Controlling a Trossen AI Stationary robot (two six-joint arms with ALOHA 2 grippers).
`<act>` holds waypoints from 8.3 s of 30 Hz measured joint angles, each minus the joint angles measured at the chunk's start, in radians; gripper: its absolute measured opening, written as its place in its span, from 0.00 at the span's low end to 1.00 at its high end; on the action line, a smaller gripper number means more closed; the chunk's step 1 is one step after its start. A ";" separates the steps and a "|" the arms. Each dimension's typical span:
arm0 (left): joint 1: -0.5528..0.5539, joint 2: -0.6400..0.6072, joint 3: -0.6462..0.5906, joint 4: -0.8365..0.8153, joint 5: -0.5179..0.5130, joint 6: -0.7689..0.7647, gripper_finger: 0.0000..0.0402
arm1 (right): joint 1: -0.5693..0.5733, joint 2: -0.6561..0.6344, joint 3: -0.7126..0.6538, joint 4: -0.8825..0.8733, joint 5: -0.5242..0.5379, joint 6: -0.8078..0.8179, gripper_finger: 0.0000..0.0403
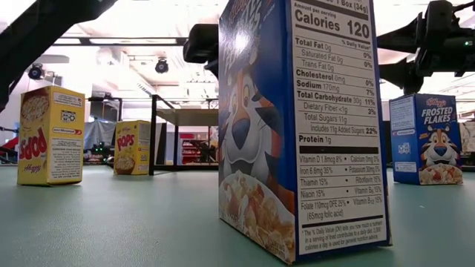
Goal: Stack cereal on shelf
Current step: Put the bottom right yellow cereal box on the shelf, then put the bottom yellow cereal box on the shelf
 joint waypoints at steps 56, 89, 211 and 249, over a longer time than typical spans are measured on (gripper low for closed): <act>0.498 -0.360 0.000 -0.096 -0.007 1.162 0.66 | 0.000 0.000 0.000 0.000 0.000 0.000 0.95; 0.760 -0.361 -0.001 -0.089 0.039 1.257 0.66 | 0.000 0.000 0.000 0.000 0.000 0.000 0.95; 0.371 -0.502 -0.306 -0.095 0.059 0.984 0.97 | 0.000 0.000 0.000 0.000 0.000 0.000 0.95; -0.241 -0.903 -1.133 0.092 0.098 -0.698 0.92 | 0.000 0.000 0.000 0.000 0.000 0.000 0.95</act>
